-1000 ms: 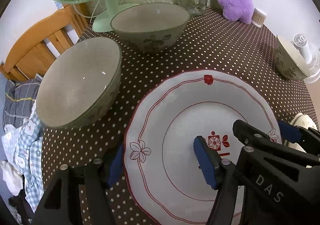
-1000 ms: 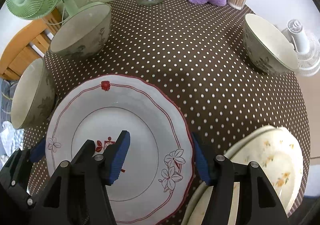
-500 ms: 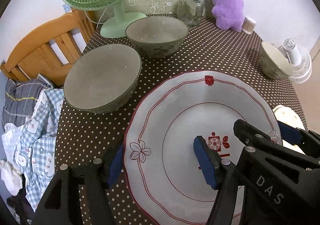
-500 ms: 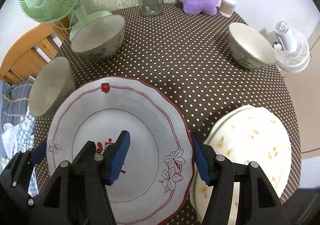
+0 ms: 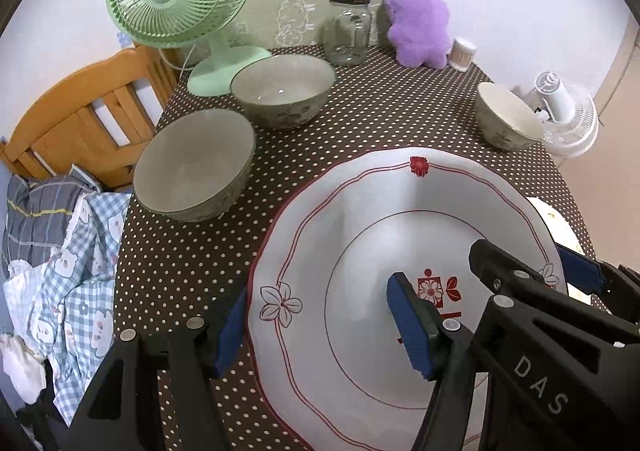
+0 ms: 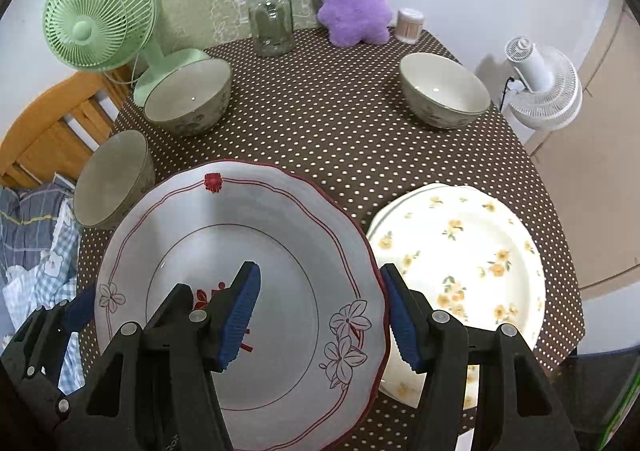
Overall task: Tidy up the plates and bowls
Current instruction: 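Lift the held plate and carry it over the yellow-flowered plate stack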
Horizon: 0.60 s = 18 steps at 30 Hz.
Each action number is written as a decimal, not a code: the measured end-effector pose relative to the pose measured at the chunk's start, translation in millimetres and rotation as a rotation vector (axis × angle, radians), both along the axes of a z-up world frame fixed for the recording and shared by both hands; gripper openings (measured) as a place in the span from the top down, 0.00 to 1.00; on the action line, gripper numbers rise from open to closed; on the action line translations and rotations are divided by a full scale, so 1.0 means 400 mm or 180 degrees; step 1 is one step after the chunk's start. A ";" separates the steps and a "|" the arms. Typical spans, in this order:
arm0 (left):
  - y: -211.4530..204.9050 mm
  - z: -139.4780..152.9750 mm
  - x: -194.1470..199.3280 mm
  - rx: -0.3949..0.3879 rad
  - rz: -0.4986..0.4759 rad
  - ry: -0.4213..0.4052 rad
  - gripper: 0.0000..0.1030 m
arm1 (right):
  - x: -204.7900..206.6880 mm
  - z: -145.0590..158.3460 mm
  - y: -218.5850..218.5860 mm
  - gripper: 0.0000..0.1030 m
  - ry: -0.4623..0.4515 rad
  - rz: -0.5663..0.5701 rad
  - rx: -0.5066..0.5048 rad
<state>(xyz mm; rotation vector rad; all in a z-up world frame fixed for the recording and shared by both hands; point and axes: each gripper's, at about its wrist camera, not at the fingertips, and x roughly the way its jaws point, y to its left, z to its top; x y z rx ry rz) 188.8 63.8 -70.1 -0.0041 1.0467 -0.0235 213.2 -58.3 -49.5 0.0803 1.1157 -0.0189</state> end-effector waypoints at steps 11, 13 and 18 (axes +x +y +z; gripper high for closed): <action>-0.123 0.014 -0.003 0.0013 0.0049 0.0010 0.35 | -0.012 0.010 -0.118 0.37 -0.0030 0.0052 0.0025; -0.153 0.015 -0.001 0.0007 0.0063 0.0026 0.35 | -0.011 0.008 -0.144 0.37 -0.0025 0.0072 0.0030; -0.216 0.014 0.009 -0.0005 0.0078 0.0046 0.35 | -0.004 0.002 -0.207 0.37 -0.0011 0.0101 0.0022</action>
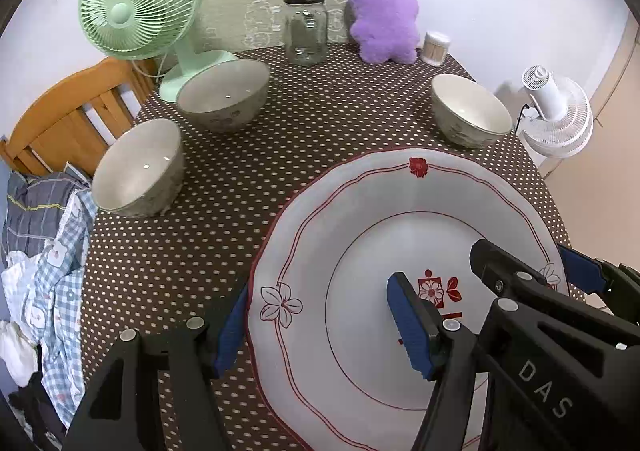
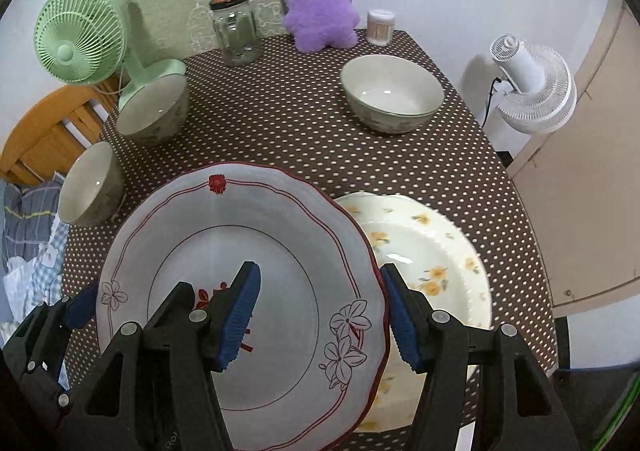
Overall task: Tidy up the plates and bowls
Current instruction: 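Lift the held plate and carry it over the yellow-flowered plate stack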
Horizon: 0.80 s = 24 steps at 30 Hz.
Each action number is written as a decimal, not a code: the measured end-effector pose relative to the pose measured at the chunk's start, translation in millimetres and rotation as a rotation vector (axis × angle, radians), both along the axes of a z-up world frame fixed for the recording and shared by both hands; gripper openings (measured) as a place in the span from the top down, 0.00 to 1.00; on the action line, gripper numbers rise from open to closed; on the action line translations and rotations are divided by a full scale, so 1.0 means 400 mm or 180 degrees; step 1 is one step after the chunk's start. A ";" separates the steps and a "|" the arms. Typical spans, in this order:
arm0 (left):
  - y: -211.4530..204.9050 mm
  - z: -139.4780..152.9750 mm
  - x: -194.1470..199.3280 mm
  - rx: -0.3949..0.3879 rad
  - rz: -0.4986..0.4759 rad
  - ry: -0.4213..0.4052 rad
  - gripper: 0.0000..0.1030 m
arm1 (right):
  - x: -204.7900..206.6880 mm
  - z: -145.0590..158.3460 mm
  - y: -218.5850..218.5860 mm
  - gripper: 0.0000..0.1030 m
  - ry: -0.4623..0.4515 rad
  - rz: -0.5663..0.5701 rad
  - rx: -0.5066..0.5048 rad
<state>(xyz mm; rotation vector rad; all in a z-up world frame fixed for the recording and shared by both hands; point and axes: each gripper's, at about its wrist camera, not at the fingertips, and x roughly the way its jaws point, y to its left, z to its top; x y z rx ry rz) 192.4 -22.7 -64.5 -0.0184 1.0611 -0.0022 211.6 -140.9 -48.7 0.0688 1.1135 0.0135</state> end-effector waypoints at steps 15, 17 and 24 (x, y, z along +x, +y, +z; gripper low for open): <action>-0.169 -0.046 0.022 -0.0068 -0.0064 0.0164 0.35 | 0.008 -0.048 -0.177 0.37 0.0117 -0.0034 -0.0063; -0.187 -0.058 0.023 -0.0067 -0.0071 0.0205 0.35 | 0.009 -0.060 -0.196 0.37 0.0153 -0.0046 -0.0068; -0.235 -0.094 0.024 -0.0032 -0.0111 0.0338 0.35 | 0.008 -0.103 -0.245 0.37 0.0308 -0.0075 -0.0060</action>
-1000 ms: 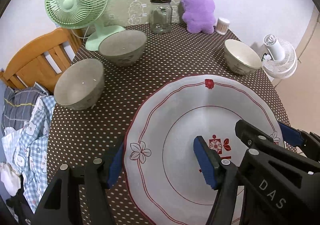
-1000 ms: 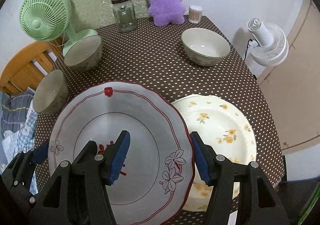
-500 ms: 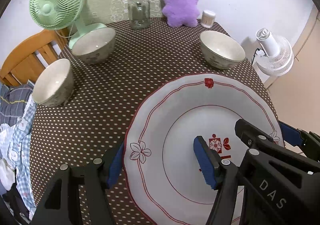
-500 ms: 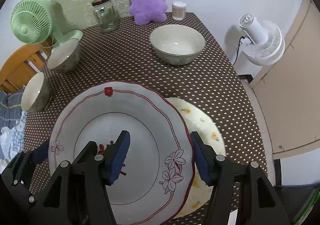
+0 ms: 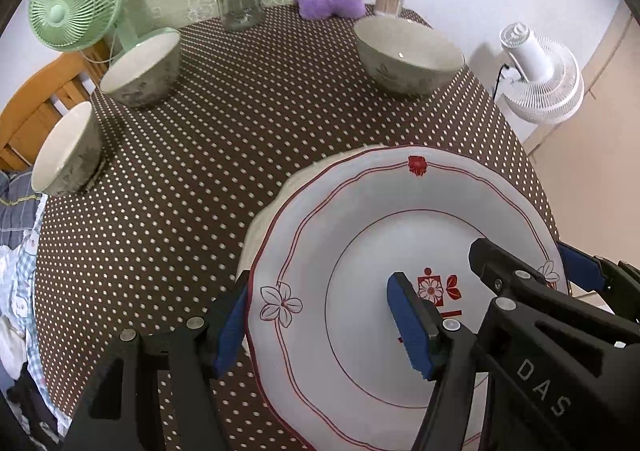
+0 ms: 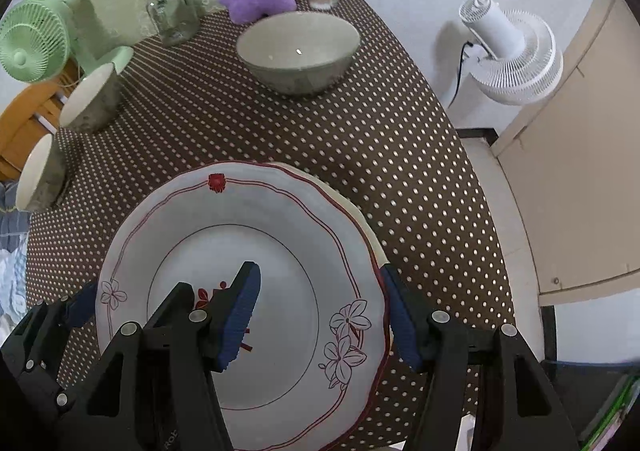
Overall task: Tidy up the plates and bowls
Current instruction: 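Lift the held plate and carry it over the yellow-flowered plate stack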
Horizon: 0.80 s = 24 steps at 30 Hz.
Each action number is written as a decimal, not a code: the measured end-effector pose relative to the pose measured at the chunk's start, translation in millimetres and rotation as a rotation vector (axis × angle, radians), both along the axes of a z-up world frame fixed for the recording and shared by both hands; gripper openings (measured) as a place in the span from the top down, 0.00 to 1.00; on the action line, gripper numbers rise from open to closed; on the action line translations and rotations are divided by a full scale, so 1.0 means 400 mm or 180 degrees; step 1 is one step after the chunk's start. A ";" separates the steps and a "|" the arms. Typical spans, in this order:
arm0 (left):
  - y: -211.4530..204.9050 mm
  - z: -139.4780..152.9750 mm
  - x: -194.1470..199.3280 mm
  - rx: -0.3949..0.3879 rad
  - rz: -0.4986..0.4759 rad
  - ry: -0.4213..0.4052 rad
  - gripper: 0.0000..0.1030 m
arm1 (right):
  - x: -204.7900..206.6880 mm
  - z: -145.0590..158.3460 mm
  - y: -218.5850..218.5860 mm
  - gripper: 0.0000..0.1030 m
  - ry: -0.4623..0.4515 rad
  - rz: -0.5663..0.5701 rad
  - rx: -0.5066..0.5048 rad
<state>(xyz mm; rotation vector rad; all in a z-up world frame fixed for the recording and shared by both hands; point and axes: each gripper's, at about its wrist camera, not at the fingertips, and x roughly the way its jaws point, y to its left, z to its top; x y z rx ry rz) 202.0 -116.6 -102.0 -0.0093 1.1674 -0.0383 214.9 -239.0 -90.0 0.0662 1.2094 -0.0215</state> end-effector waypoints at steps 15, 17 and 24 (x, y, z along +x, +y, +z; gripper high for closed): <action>-0.049 -0.034 0.025 0.0263 -0.0123 0.0063 0.34 | 0.010 -0.062 -0.030 0.37 0.0241 -0.0122 0.0129; -0.056 -0.037 0.029 0.0267 -0.0144 0.0065 0.34 | 0.009 -0.064 -0.032 0.37 0.0226 -0.0138 0.0115; -0.069 -0.044 0.029 0.0356 -0.0191 0.0023 0.33 | 0.002 -0.077 -0.057 0.38 0.0259 -0.0204 0.0211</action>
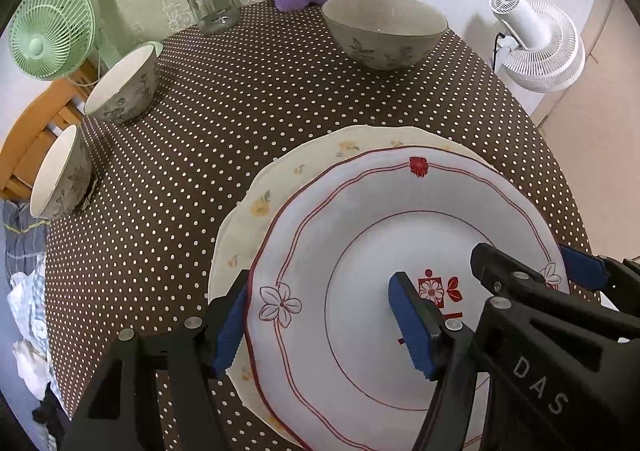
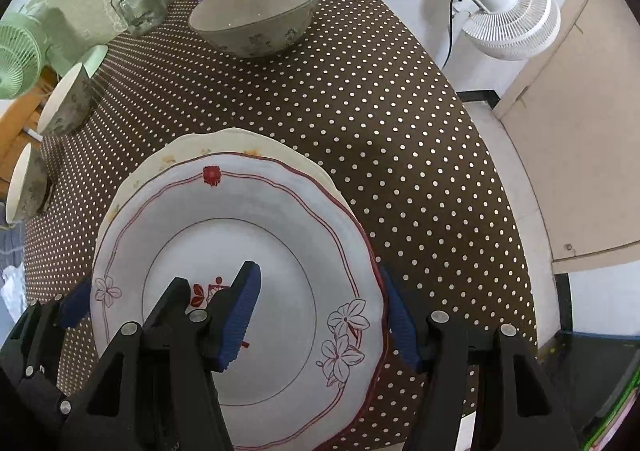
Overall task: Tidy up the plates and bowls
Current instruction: 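Lift the held plate and carry it over the yellow-flowered plate stack, then lower the plate onto the yellow-flowered plates, open the right gripper, withdraw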
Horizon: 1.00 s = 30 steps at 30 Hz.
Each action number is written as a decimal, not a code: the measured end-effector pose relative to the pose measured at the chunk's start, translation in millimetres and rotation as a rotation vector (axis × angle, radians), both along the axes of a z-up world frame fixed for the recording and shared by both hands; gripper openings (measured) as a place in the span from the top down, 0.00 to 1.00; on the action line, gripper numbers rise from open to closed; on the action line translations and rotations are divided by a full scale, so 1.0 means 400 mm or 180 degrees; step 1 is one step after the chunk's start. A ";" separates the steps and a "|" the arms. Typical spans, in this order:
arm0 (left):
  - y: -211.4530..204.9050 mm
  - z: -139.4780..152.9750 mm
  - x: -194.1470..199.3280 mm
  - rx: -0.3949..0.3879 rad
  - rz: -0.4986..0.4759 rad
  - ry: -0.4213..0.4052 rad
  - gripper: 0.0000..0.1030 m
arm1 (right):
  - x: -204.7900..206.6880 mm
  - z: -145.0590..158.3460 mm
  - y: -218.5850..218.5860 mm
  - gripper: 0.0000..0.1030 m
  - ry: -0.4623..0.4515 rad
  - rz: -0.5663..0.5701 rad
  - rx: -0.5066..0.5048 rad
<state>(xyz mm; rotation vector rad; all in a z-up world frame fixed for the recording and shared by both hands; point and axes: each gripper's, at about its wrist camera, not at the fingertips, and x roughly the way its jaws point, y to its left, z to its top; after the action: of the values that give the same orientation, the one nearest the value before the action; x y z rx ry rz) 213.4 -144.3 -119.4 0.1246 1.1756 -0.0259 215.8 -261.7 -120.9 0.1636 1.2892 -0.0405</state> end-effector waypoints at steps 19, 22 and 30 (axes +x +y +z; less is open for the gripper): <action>0.016 -0.006 -0.001 0.0125 0.0152 -0.0005 0.24 | -0.012 0.023 -0.001 0.74 -0.0143 0.0267 -0.0178; 0.021 -0.005 0.000 0.0114 0.0161 -0.0013 0.20 | -0.004 0.025 0.006 0.73 -0.0154 0.0305 -0.0187; 0.037 0.018 -0.008 -0.0098 0.0103 -0.0058 0.07 | 0.006 0.026 0.016 0.72 -0.0153 0.0290 -0.0183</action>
<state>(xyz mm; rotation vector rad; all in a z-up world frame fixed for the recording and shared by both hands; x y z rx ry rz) 210.2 -129.7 -112.1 0.0785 1.1584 -0.0142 218.4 -255.3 -110.5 0.0561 1.2447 0.0044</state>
